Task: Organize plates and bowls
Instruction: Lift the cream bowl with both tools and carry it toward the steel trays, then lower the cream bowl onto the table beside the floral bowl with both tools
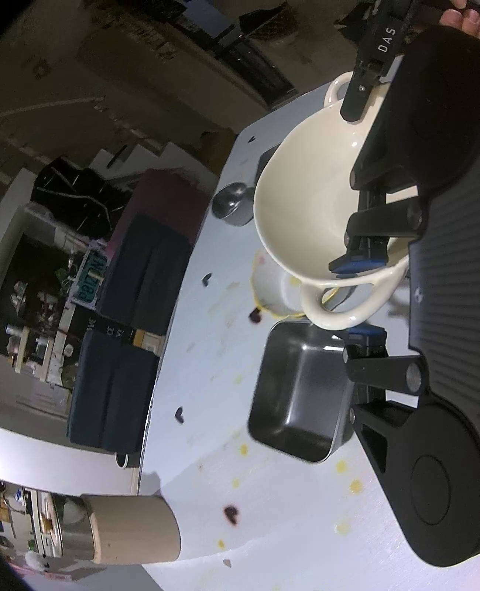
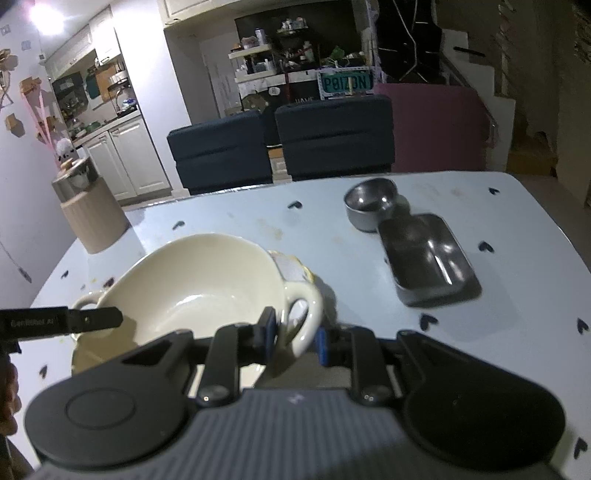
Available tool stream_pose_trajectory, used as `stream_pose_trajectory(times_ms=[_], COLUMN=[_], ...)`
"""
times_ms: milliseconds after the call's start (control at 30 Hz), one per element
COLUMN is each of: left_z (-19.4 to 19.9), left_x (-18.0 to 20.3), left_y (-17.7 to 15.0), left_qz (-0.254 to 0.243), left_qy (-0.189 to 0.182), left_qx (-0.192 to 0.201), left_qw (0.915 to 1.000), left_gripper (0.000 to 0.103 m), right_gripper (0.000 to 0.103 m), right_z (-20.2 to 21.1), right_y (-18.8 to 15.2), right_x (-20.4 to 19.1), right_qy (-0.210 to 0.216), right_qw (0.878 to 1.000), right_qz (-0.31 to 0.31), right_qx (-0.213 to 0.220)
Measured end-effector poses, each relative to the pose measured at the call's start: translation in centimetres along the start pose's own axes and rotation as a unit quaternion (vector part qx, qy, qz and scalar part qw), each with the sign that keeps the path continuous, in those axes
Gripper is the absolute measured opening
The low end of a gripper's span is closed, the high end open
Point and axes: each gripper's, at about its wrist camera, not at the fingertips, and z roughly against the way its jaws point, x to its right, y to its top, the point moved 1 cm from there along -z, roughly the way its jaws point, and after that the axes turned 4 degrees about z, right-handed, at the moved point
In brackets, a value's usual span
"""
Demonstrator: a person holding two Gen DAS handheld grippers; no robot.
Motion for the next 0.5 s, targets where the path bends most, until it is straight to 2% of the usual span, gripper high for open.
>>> stream_pose_trajectory(times_ms=[267,500], left_z=[-1.4,-2.9], left_x=[1.5,1.8], left_y=[-2.7,-4.0], left_qz=[-0.018,-0.02], left_qy=[-0.012,-0.016], left_qx=[-0.018,-0.036], left_qw=[0.9996,0.999], left_gripper=[0.03,0.031], right_gripper=[0.026,0.027], right_z=[0.8,0.8], right_y=[-2.3,-3.6], right_x=[1.6,2.1], right_qy=[-0.02,-0.041], right_qw=[1.0,0.999], right_qz=[-0.016,-0.002], right_qx=[-0.014,-0.022])
